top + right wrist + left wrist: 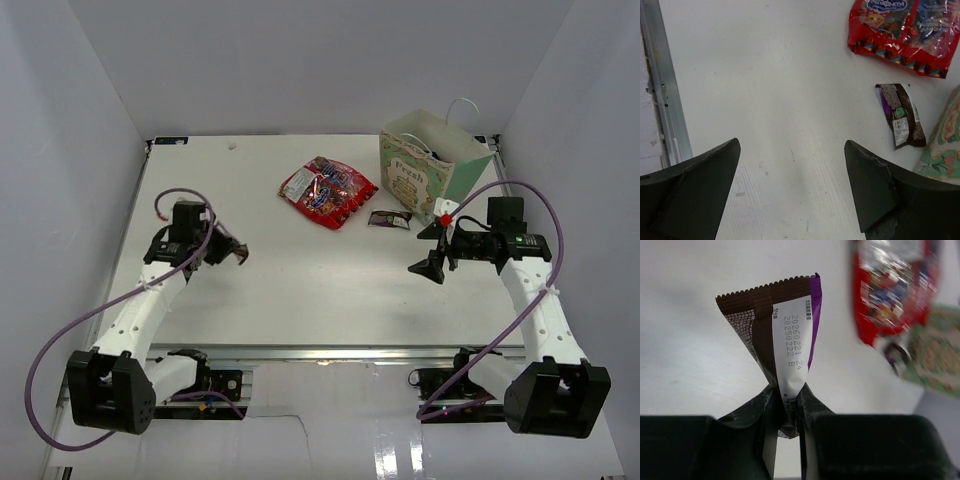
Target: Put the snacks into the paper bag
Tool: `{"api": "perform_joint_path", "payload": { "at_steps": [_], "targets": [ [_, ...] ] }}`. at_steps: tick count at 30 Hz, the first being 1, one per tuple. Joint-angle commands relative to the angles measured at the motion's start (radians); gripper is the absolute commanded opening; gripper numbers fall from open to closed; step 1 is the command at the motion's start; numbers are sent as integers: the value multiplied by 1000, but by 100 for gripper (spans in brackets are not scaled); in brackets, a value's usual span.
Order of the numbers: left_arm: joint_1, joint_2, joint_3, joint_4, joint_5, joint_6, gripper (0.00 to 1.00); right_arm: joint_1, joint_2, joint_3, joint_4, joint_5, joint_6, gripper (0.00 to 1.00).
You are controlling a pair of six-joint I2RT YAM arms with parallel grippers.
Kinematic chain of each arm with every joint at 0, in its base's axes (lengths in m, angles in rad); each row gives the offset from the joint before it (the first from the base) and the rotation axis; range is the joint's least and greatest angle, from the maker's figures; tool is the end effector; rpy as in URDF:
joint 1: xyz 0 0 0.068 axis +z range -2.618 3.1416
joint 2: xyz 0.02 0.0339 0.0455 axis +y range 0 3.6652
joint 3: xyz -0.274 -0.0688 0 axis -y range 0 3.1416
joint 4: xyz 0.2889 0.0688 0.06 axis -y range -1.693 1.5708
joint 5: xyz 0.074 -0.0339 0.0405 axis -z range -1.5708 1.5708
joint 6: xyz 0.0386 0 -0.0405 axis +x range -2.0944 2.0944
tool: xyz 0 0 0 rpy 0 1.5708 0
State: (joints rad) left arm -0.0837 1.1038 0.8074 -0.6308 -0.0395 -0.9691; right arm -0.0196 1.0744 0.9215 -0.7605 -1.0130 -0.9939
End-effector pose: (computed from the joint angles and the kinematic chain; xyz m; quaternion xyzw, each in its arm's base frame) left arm 0.2572 -0.0201 0.2411 -0.4120 0.8544 -0.1427 0.2828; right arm 0.2425 0.0280 0.2950 -0.5258 0.6580 0.2644 0.4696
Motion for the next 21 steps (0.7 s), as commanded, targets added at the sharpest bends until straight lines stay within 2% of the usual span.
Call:
{"api": "perform_joint_path", "payload": {
  "at_steps": [1,3,5,9,13,21],
  "targets": [
    [-172,2,108,277,216,93,4,-54,-37,4,4,49,24,90],
    [-285,92,220,345,248,119,4,-80,-59,-24,4,62,29,90],
    [-350,175,315,416,260,150,4,-126,-71,-47,4,63,43,90],
    [-487,443,633,508,302,208,3,-181,-116,-70,21,62,81,90],
    [-547,630,890,571,319,239,3,-195,-145,-101,75,62,142,90],
    [-582,833,1116,844,317,107,3,-197,-139,-131,96,59,164,90]
  ]
}}
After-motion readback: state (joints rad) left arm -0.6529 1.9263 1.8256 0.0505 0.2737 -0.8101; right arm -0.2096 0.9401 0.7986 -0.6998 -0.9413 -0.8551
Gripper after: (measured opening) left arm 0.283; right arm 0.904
